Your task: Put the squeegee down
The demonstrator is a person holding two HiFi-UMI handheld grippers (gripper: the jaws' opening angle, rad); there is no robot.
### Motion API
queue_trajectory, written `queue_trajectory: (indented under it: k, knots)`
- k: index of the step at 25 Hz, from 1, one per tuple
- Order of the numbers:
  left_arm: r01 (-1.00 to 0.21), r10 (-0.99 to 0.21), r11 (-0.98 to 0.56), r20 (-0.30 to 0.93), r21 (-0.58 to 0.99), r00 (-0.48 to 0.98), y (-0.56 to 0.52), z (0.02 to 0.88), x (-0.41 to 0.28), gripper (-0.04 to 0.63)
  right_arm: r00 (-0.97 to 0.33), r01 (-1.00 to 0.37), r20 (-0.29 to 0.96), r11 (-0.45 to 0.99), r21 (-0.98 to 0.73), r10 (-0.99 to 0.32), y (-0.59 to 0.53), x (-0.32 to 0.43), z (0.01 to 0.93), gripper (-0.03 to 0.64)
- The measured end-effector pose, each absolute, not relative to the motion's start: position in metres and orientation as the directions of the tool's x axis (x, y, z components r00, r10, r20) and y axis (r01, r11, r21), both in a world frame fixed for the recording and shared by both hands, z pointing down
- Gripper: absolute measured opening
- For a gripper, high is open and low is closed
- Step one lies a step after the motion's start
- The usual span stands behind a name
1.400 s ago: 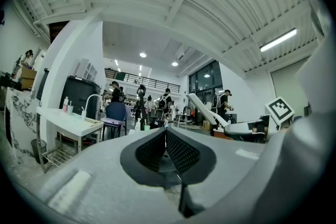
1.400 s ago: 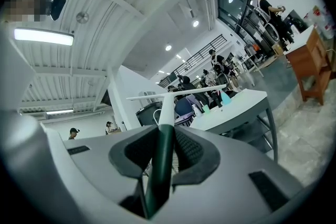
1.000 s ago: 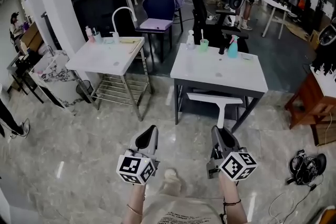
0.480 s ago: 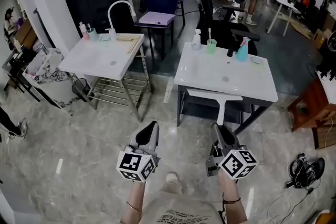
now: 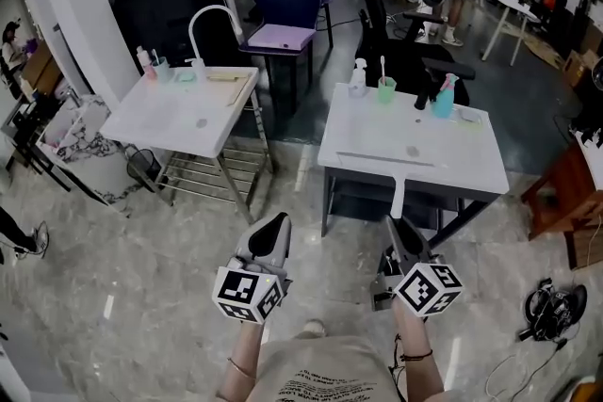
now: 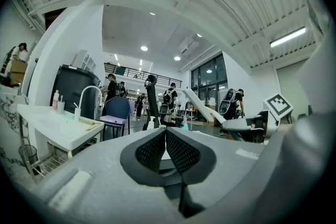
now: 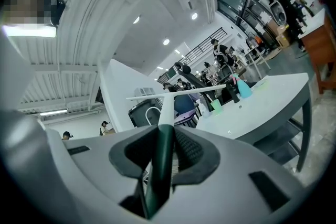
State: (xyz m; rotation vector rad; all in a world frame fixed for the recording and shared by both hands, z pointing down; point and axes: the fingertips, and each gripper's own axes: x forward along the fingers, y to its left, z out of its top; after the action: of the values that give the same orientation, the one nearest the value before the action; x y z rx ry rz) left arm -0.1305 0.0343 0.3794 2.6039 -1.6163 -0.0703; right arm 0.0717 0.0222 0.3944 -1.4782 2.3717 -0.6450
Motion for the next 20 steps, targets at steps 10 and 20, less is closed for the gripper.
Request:
queue_trajectory:
  k: [10, 20]
  knots:
    - [-0.876, -0.880, -0.472, 0.013, 0.102, 0.475, 0.011, 0.384, -0.128, 0.023, -0.426, -0.791, 0.034, 0.354, -0.499, -0.904, 0.003, 0.067, 0.405, 0.095]
    - [-0.876, -0.878, -0.469, 0.044, 0.115, 0.476, -0.031, 0.397, -0.118, 0.023, -0.402, -0.804, 0.055, 0.324, -0.499, -0.914, -0.037, 0.079, 0.414, 0.096]
